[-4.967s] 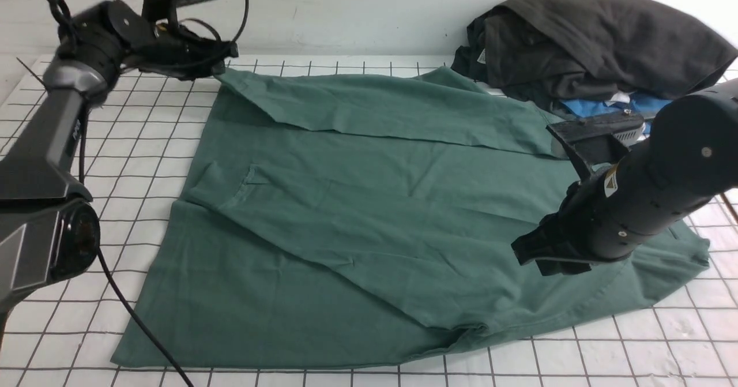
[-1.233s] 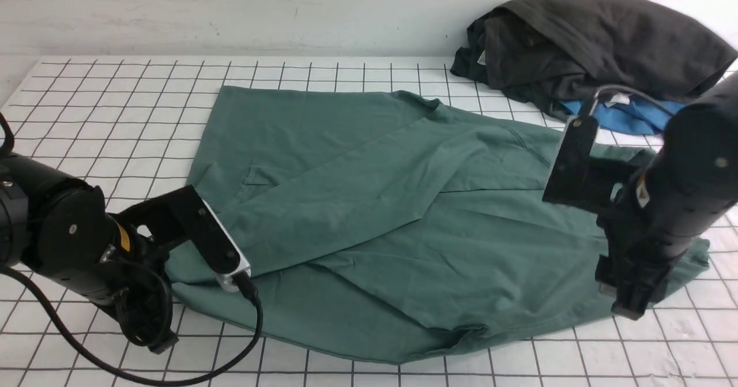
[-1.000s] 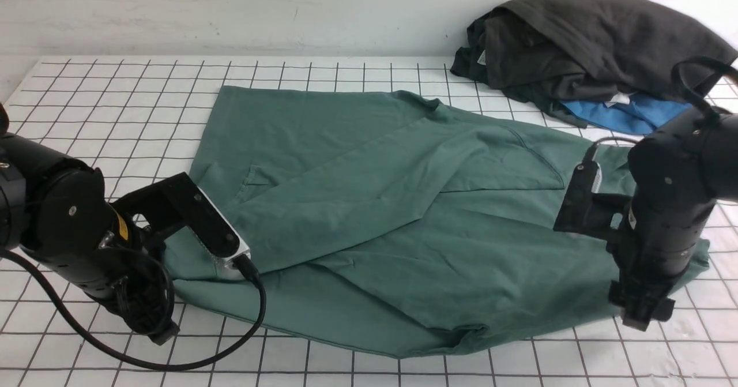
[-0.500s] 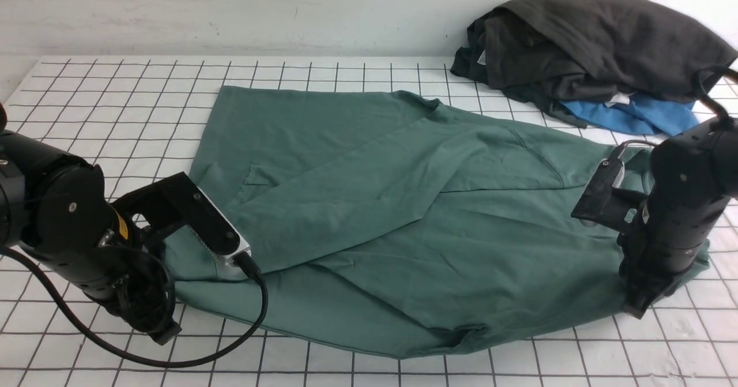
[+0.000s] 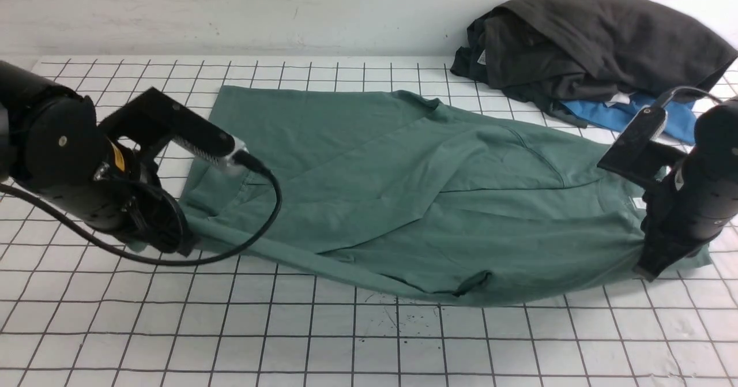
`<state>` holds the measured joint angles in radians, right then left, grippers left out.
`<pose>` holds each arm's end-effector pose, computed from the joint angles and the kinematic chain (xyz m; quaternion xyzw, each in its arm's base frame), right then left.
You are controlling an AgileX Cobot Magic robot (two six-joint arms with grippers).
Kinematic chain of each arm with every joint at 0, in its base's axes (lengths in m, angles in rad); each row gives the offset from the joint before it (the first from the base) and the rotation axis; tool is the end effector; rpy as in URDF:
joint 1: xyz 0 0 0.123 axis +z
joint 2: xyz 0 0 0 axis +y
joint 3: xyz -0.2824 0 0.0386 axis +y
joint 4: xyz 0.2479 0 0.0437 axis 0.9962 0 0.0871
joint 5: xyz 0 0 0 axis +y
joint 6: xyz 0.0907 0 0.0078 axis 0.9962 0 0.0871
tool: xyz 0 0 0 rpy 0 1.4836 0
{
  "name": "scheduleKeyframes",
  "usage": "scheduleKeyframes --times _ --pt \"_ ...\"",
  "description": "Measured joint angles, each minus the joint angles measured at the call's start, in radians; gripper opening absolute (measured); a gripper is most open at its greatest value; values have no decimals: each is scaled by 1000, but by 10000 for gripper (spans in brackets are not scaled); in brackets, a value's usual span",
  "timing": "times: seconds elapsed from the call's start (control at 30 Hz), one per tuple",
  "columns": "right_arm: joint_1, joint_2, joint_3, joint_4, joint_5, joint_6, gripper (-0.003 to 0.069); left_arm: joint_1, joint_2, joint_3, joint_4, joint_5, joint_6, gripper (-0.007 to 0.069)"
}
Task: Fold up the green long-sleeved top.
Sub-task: Use both arms to drag the lower edge of the fabric forward and fold it over the upper edge
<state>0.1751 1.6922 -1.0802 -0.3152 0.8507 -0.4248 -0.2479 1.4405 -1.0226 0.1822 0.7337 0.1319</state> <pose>0.3186 0.0348 0.2056 -0.3778 0.9120 -0.1385 0.0797 0.2841 -0.0605 0.2686 0.2312 0.9373 0.0613 0.2534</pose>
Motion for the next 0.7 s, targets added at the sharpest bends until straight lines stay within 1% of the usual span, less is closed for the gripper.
scheduleKeyframes --times 0.17,0.23,0.27,0.33,0.5,0.53,0.63,0.67,0.7 --pt "0 2 -47 -16 -28 71 -11 45 4 -70 5 -45 -69 -4" --pt "0 5 -94 -16 -35 86 -11 68 19 -113 5 -53 -100 -4" --pt "-1 18 -156 -17 -41 96 -11 95 47 -171 5 -53 -126 -4" --pt "-3 33 -191 -17 -49 97 -11 109 68 -208 5 -53 -132 -4" --pt "-47 186 -446 -16 -77 98 -11 134 296 -438 -21 -64 -132 -4" --pt "-49 195 -457 -16 -77 98 -11 135 296 -462 -23 -64 -132 -4" --pt "-79 364 -662 -11 -58 98 -11 141 539 -728 -28 -64 -132 -4" --pt "-79 373 -662 -11 -56 98 -11 141 539 -744 -28 -64 -132 -4" --pt "-84 426 -731 -5 -43 98 -11 143 627 -835 -30 -57 -132 -4"
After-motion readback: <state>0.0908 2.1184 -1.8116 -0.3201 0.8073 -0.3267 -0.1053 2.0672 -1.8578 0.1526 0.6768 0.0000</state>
